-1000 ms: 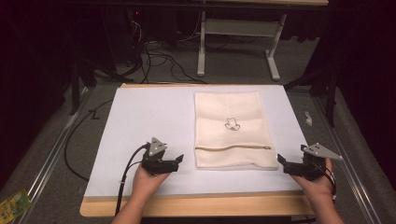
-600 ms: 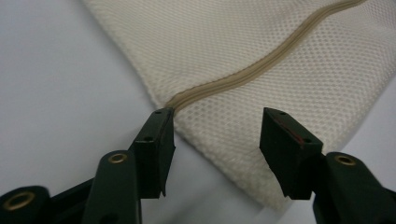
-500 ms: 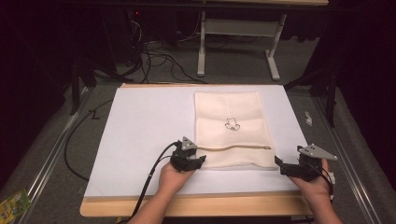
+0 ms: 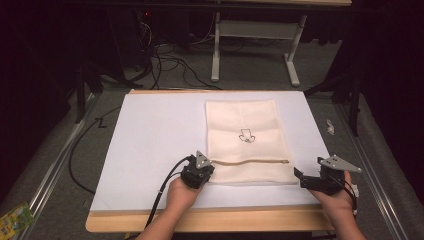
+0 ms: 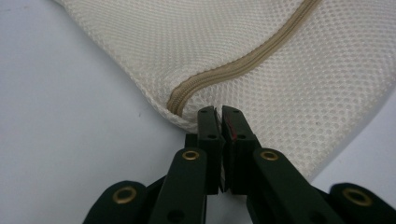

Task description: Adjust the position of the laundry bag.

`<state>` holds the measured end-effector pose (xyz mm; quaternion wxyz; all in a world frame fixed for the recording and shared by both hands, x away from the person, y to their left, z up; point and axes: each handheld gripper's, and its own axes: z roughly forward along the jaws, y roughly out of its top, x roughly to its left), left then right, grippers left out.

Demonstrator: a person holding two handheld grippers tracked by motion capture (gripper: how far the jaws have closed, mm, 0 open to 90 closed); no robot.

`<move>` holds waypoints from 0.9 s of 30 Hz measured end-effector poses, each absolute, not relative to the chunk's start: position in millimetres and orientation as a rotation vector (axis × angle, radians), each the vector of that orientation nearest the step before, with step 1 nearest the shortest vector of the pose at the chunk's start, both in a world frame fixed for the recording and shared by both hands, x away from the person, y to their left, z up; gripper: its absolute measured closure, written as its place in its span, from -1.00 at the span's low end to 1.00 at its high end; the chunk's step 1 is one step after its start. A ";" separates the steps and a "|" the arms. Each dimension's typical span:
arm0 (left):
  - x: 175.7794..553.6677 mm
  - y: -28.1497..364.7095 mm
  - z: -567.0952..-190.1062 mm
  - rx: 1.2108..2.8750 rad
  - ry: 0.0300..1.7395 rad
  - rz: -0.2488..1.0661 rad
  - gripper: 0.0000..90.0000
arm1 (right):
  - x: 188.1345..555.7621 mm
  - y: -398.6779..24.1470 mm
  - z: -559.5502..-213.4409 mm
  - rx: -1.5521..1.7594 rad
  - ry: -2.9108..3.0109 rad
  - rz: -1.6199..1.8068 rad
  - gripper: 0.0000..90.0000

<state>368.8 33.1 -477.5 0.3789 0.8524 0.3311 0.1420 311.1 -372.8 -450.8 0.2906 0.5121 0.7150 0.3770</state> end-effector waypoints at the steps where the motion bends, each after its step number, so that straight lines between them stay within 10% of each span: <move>1: 364.7 36.4 -476.4 2.193 0.840 0.368 0.94 | 310.8 -372.6 -451.0 1.376 1.906 1.011 -0.87; 17: 307.4 82.9 -472.6 2.236 0.815 0.364 0.78 | 308.9 -362.2 -450.4 1.360 1.959 1.084 -0.55; 27: 320.9 106.8 -464.8 2.021 0.878 0.461 -0.06 | 310.3 -348.7 -453.0 1.338 2.060 1.144 -0.22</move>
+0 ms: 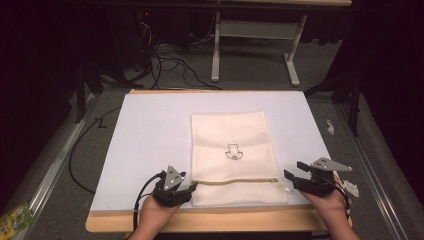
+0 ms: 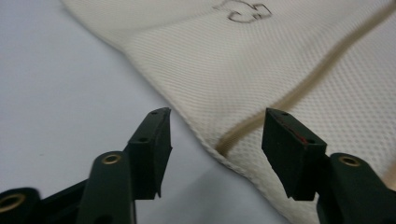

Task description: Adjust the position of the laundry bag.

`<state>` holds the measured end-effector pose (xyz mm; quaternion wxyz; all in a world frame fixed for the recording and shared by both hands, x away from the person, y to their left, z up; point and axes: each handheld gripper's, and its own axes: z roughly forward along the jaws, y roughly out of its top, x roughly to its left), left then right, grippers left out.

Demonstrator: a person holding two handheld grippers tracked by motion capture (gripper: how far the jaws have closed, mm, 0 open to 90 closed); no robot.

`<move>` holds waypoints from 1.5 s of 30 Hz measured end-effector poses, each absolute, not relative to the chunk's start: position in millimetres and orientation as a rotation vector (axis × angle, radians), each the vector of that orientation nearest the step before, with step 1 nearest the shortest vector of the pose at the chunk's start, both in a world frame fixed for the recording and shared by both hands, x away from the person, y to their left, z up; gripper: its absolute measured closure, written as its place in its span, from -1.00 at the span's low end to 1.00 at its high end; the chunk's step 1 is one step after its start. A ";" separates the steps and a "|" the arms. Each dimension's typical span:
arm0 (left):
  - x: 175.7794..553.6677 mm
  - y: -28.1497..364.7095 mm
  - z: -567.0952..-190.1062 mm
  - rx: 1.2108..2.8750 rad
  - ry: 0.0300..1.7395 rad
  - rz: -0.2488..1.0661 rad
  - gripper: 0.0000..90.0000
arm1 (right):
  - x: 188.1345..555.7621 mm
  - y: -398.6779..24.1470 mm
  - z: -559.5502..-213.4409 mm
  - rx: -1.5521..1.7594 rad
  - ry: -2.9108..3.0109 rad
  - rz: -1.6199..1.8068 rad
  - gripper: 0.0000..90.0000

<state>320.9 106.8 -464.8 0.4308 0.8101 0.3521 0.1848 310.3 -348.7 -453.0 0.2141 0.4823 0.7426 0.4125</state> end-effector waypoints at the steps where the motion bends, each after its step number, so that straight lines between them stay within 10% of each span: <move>1: 323.2 110.6 -464.1 2.003 0.899 0.464 -0.11 | 310.0 -346.2 -453.5 1.335 2.065 1.141 -0.20; 13: 336.2 127.1 -463.2 1.915 0.962 0.421 -0.32 | 306.3 -320.7 -455.7 1.268 2.131 1.059 0.31; 16: 334.5 126.6 -460.6 1.918 0.938 0.425 -0.31 | 303.7 -315.9 -453.1 1.209 2.193 1.075 1.00; 23: 334.5 125.0 -460.3 1.921 0.932 0.423 -0.30 | 305.3 -302.7 -459.2 1.162 2.279 1.026 0.98; 34: 335.3 125.0 -460.7 1.916 0.936 0.422 -0.29 | 314.7 -322.7 -471.3 1.407 2.257 1.000 0.34; 45: 333.1 126.5 -457.0 1.896 0.927 0.413 -0.25 | 311.2 -313.1 -468.3 1.311 2.293 0.952 0.89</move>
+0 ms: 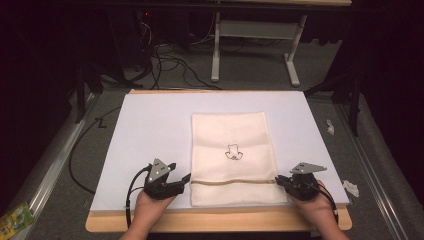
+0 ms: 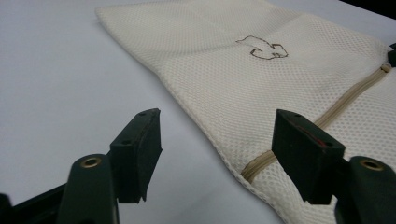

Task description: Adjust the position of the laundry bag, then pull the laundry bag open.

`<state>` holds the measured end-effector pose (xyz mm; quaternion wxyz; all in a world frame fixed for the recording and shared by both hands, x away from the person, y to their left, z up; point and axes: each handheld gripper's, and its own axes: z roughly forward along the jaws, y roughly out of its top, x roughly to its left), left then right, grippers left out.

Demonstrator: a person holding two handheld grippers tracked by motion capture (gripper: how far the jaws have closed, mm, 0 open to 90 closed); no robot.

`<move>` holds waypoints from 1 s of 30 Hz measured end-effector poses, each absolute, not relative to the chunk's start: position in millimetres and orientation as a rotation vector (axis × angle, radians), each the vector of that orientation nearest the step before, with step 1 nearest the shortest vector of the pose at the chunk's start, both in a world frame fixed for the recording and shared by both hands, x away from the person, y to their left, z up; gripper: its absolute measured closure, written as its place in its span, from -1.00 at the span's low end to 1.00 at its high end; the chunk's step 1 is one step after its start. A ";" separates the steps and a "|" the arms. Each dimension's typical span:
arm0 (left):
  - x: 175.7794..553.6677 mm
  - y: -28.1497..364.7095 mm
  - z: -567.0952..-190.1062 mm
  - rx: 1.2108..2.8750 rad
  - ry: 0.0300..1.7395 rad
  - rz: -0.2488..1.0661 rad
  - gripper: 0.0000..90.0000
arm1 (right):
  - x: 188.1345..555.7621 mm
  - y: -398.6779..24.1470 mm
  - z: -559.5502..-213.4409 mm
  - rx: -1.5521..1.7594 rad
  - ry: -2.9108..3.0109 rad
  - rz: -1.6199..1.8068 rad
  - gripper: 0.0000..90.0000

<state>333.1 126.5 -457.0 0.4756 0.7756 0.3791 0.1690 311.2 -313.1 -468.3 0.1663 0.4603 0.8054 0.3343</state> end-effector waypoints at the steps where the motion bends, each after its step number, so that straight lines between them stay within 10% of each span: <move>1: 332.9 125.9 -456.9 1.894 0.918 0.397 -0.20 | 310.5 -313.2 -466.5 1.307 2.287 0.963 0.89; 30: 330.0 -36.3 -457.4 1.966 0.670 0.040 0.25 | 301.8 -314.1 -441.9 1.155 2.219 1.131 0.89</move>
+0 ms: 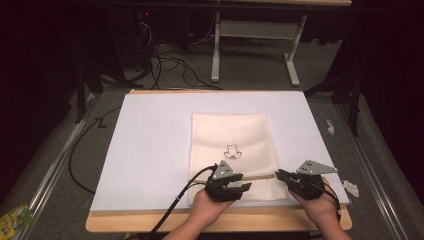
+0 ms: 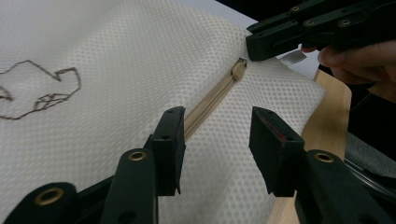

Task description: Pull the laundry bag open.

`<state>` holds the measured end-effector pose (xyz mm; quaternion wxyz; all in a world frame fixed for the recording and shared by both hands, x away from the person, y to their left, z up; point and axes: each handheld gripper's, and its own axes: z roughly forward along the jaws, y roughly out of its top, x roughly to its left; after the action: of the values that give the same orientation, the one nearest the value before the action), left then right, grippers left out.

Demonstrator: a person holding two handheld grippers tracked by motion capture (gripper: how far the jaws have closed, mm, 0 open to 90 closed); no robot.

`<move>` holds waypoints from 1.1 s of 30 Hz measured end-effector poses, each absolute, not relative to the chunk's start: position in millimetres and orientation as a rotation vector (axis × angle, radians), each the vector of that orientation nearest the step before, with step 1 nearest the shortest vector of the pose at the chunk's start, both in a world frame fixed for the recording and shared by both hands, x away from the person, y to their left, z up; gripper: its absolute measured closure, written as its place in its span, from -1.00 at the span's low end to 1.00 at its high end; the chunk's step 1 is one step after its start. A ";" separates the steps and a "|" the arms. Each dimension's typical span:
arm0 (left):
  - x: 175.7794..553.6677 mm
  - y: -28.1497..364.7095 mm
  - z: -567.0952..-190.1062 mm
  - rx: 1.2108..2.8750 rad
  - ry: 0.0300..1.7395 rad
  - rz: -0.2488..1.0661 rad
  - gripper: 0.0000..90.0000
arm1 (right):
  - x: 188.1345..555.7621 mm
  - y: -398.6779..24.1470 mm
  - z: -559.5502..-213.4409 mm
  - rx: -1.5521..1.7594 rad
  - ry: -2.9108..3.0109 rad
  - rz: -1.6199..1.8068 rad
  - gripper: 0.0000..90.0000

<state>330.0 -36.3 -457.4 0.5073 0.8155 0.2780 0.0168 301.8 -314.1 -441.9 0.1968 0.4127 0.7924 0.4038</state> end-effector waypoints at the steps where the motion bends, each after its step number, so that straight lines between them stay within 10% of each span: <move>1: 331.4 -41.1 -458.5 1.966 0.676 0.027 0.27 | 301.7 -314.2 -441.7 1.153 2.218 1.135 0.89; 33: 335.6 -101.4 -461.5 1.958 0.682 0.078 0.94 | 300.4 -311.0 -436.4 1.133 2.191 1.179 0.90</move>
<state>335.6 -101.4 -461.5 0.5085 0.8125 0.2832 0.0324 300.4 -311.0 -436.4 0.2026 0.4060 0.7848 0.4222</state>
